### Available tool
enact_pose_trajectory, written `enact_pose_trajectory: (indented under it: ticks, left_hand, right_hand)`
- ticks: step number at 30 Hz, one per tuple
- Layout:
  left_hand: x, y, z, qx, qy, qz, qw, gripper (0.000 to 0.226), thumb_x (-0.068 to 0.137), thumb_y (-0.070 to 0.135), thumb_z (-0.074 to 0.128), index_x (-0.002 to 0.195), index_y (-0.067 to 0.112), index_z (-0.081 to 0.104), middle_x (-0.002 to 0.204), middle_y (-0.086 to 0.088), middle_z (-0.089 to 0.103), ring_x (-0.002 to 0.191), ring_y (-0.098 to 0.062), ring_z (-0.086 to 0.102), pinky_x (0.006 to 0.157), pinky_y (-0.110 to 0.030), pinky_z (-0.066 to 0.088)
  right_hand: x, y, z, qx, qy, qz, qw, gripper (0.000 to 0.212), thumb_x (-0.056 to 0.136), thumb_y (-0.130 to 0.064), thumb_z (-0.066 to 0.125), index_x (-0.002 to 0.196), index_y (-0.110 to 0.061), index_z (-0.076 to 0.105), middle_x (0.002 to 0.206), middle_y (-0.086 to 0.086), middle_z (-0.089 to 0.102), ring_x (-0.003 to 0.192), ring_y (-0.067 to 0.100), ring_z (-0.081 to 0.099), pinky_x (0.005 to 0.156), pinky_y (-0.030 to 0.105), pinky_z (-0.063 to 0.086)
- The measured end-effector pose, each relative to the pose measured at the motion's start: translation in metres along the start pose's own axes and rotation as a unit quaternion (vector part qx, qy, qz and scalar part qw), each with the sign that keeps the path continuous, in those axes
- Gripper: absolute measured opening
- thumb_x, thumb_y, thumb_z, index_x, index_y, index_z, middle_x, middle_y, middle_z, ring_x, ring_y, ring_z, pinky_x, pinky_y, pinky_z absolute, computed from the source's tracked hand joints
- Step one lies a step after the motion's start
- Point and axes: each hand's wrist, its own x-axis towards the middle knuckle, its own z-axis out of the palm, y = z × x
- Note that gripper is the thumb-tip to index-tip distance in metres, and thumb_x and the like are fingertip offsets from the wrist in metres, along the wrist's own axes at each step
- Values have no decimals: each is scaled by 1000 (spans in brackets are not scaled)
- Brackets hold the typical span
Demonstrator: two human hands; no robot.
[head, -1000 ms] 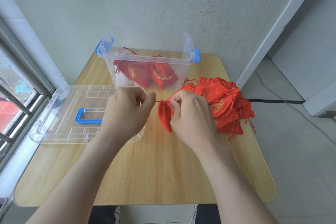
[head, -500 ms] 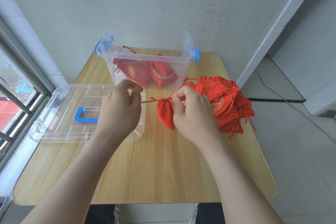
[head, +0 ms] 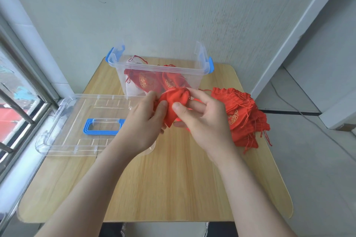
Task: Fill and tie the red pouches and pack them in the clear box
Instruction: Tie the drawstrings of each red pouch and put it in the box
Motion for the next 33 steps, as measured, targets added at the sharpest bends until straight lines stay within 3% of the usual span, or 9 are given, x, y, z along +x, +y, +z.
enact_pose_trajectory:
  ticks: [3, 6, 8, 11, 15, 21, 24, 27, 33]
  left_hand:
    - [2, -1, -1, 23, 30, 51, 998, 24, 111, 31, 49, 102, 9, 55, 83, -1, 69, 74, -20, 69, 77, -52, 57]
    - [7, -6, -2, 50, 92, 67, 992, 21, 114, 30, 41, 108, 18, 57, 92, 8, 66, 86, -21, 67, 78, -41, 50]
    - [12, -12, -4, 75, 130, 49, 987, 21, 113, 25, 38, 108, 19, 58, 95, 5, 66, 90, -26, 65, 78, -39, 43]
    - [14, -21, -4, 137, 100, 24, 985, 20, 105, 16, 46, 106, 19, 65, 92, 2, 70, 87, -23, 65, 80, -43, 50]
    - [10, -23, 1, 186, 3, 23, 982, 22, 100, 15, 52, 105, 20, 73, 95, 7, 72, 90, -18, 67, 83, -38, 54]
    - [14, -26, 3, 208, -55, 13, 976, 22, 103, 21, 51, 108, 21, 73, 95, 4, 73, 91, -16, 66, 86, -39, 56]
    - [18, -29, 4, 210, -61, 9, 976, 23, 104, 22, 50, 110, 21, 73, 96, 4, 73, 92, -15, 66, 85, -40, 56]
    - [19, -29, 6, 219, -74, 9, 973, 24, 104, 23, 49, 111, 22, 72, 97, 4, 72, 93, -16, 65, 86, -41, 56]
    - [19, -34, 6, 239, -100, 16, 966, 28, 99, 21, 44, 110, 27, 69, 103, 9, 72, 100, -16, 65, 89, -44, 55]
  right_hand:
    - [4, 8, 8, -29, 58, -9, 998, 40, 95, -5, 77, 132, -16, 64, 109, 6, 80, 85, 21, 80, 63, 37, 65]
    - [10, 8, 11, -91, 123, -106, 983, 41, 92, -7, 77, 120, -24, 53, 96, 2, 77, 75, 24, 77, 70, 54, 63]
    - [18, 0, 15, -149, 152, -192, 958, 26, 92, -3, 73, 105, -18, 57, 88, -3, 72, 72, 18, 73, 71, 51, 61]
    - [46, -18, 25, -250, 221, -269, 903, 15, 91, -1, 70, 91, -16, 71, 81, -11, 71, 72, 11, 70, 73, 42, 58]
    - [95, -25, 34, -359, 260, -310, 841, 25, 93, -1, 64, 105, -17, 79, 96, -2, 77, 85, 23, 71, 79, 37, 53]
    - [126, -3, 37, -527, 221, -276, 773, 53, 94, 5, 43, 136, -14, 67, 133, 9, 67, 97, 37, 68, 83, 46, 53]
    - [127, 2, 38, -567, 171, -213, 777, 49, 95, -4, 49, 137, -20, 68, 137, 9, 64, 108, 37, 63, 96, 48, 46]
    - [115, 2, 43, -576, 140, -192, 782, 36, 94, -16, 53, 120, -20, 78, 136, 16, 62, 122, 40, 55, 106, 48, 37]
    - [61, 14, 40, -503, 132, -282, 806, 40, 83, -18, 43, 109, -18, 74, 123, 4, 66, 114, 31, 59, 95, 44, 44]
